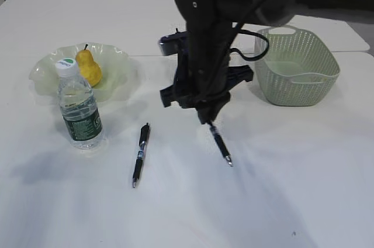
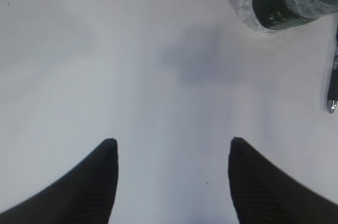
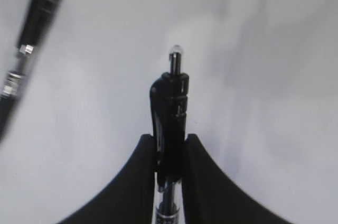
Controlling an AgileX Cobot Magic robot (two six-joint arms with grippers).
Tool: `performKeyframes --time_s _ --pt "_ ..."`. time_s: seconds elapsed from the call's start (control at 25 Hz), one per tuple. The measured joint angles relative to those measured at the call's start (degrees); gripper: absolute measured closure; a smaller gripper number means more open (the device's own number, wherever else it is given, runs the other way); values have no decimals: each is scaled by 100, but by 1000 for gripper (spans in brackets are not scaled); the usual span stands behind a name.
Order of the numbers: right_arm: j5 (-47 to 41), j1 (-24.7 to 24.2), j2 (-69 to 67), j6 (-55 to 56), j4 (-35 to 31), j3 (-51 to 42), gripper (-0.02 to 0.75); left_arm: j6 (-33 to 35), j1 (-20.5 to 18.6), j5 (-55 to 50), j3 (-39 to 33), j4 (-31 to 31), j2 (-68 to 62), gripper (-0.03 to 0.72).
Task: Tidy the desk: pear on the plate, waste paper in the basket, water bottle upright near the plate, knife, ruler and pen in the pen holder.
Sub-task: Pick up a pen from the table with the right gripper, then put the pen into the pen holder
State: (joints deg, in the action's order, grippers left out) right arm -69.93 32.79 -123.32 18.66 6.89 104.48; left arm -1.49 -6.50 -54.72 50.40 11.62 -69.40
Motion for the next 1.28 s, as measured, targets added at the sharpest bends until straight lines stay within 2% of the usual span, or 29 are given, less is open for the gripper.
performKeyframes --time_s 0.2,0.32,0.48,0.64,0.8,1.28 --pt "168 -264 875 -91 141 -1355 657 0 0 0 0 0 0 223" --pt "632 -476 1411 -263 78 -2236 657 0 0 -4 0 0 0 223" --pt "1284 -835 2052 -549 53 -2972 657 0 0 -13 0 0 0 223" --pt "1911 -1176 2359 -720 54 -3082 657 0 0 -27 0 0 0 223" --pt "2659 -1319 2385 -753 90 -3082 657 0 0 -40 0 0 0 223" --pt "5839 -1332 2239 -824 130 -2997 657 0 0 -1 0 0 0 223"
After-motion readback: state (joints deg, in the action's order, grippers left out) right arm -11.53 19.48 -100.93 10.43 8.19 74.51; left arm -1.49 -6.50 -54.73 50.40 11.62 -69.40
